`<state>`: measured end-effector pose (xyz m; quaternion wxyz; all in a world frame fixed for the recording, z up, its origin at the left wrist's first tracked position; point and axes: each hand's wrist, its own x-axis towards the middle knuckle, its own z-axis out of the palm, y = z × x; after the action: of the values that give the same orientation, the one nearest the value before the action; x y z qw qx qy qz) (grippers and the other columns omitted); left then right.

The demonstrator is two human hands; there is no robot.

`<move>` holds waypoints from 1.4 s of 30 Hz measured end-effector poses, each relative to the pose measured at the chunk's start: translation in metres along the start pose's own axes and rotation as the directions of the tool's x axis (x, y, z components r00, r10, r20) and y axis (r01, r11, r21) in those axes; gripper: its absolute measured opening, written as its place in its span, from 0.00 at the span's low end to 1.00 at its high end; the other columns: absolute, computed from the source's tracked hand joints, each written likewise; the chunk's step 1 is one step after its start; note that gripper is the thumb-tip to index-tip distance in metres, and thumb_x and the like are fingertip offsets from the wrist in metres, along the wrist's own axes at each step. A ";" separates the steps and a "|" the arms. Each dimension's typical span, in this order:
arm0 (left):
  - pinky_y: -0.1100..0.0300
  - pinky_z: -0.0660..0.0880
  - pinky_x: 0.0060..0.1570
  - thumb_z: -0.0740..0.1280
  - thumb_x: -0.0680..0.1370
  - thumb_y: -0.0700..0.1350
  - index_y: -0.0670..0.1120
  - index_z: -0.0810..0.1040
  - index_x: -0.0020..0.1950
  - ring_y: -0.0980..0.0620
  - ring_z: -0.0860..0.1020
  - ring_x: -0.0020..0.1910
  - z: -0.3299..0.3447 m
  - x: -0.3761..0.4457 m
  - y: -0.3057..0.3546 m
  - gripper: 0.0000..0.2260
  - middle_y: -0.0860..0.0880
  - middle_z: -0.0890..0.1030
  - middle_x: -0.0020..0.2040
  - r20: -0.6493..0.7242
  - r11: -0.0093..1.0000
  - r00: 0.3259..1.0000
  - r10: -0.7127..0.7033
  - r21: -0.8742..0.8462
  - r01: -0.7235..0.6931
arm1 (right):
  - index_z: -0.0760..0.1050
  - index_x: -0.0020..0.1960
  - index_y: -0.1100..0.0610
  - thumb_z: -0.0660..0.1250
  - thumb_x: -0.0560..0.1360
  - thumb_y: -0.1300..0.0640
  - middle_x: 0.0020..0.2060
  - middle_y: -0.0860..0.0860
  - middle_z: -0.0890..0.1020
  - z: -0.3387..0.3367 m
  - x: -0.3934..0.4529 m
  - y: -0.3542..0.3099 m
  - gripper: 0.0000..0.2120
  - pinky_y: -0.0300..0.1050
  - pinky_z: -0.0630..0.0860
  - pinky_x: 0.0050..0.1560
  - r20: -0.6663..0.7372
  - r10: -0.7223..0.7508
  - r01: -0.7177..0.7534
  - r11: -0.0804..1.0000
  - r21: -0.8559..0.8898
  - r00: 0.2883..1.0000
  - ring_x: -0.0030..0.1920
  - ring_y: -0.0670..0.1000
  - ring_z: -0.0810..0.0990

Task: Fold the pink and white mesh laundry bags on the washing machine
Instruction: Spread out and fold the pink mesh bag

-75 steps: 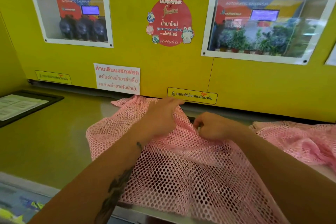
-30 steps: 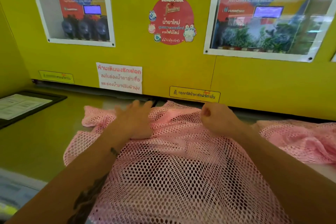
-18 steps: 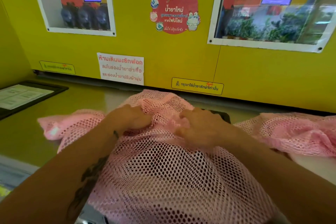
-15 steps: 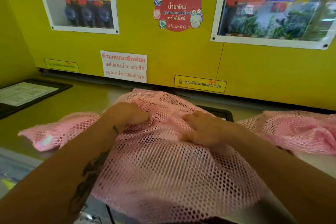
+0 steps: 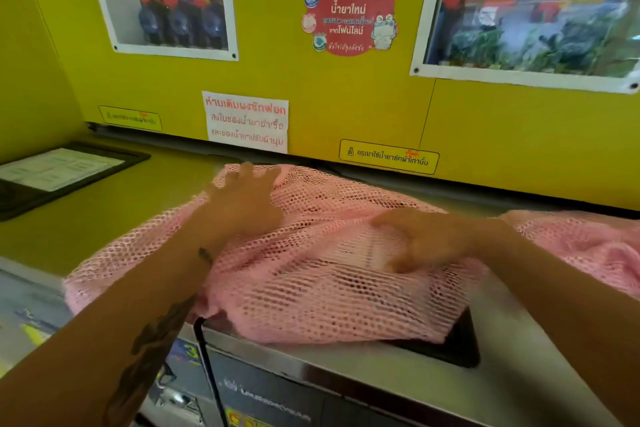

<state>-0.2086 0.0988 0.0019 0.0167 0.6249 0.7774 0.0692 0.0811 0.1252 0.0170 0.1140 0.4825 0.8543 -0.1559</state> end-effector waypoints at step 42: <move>0.62 0.70 0.34 0.70 0.76 0.50 0.48 0.83 0.42 0.59 0.74 0.33 0.019 -0.094 0.132 0.07 0.54 0.80 0.35 -0.112 0.662 0.825 0.554 -0.541 -0.518 | 0.71 0.46 0.43 0.72 0.69 0.43 0.43 0.45 0.80 0.012 -0.106 0.013 0.12 0.52 0.78 0.48 -0.109 -0.002 0.033 0.956 0.291 0.994 0.45 0.51 0.80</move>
<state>-0.0575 0.0361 -0.0053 0.1983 0.7954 0.5042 0.2718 0.1467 0.0432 0.0405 -0.0061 0.4942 0.8309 -0.2555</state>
